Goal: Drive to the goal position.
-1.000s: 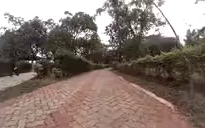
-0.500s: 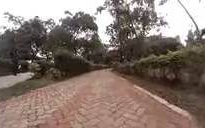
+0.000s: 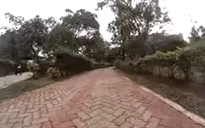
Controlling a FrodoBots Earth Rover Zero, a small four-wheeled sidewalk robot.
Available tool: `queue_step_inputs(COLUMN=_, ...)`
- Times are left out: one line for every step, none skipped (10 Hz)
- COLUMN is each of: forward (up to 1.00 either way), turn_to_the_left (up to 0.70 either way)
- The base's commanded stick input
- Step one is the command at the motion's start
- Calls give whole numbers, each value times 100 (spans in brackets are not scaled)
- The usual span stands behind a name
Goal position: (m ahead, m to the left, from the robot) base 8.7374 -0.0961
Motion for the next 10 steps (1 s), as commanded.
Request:
queue_step_inputs(forward=70, turn_to_the_left=0)
queue_step_inputs(forward=70, turn_to_the_left=0)
queue_step_inputs(forward=70, turn_to_the_left=0)
queue_step_inputs(forward=70, turn_to_the_left=0)
queue_step_inputs(forward=70, turn_to_the_left=0)
queue_step_inputs(forward=70, turn_to_the_left=0)
queue_step_inputs(forward=70, turn_to_the_left=0)
queue_step_inputs(forward=70, turn_to_the_left=0)
queue_step_inputs(forward=70, turn_to_the_left=0)
queue_step_inputs(forward=70, turn_to_the_left=-2)
